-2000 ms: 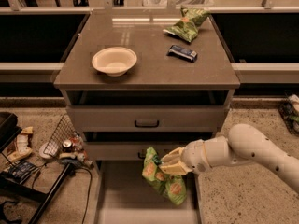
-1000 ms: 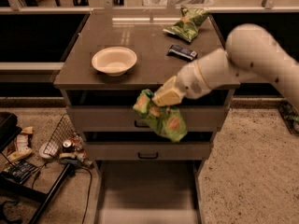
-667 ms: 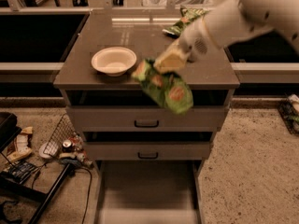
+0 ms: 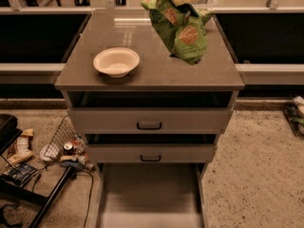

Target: Pick green rice chip bag from bottom drawer and place on counter

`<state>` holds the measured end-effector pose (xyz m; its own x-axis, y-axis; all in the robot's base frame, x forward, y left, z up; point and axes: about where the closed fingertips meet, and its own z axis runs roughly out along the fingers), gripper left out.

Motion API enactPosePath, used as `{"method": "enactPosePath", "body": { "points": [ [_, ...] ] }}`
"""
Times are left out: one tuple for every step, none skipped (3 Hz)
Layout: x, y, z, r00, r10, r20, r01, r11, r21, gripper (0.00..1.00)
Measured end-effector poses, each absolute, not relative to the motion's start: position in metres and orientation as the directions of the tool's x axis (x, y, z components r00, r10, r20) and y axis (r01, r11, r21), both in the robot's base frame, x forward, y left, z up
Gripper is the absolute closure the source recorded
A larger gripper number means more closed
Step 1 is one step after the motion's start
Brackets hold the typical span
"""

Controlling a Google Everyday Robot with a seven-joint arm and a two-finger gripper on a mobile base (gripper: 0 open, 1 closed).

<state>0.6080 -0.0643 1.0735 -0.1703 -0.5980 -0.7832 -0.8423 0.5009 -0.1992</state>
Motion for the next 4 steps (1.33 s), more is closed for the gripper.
{"method": "enactPosePath", "body": {
  "points": [
    [0.608,-0.064,1.073,-0.170,-0.598,-0.783,-0.842,0.501,-0.199,1.00],
    [0.620,-0.060,1.081,-0.159,-0.605,-0.780,-0.842,0.496,-0.213,1.00],
    [0.679,-0.063,1.072,-0.182,-0.647,-0.740,-0.819,0.517,-0.250,1.00],
    [0.729,-0.035,1.091,-0.124,-0.655,-0.745,-0.795,0.515,-0.320,1.00]
  ]
}}
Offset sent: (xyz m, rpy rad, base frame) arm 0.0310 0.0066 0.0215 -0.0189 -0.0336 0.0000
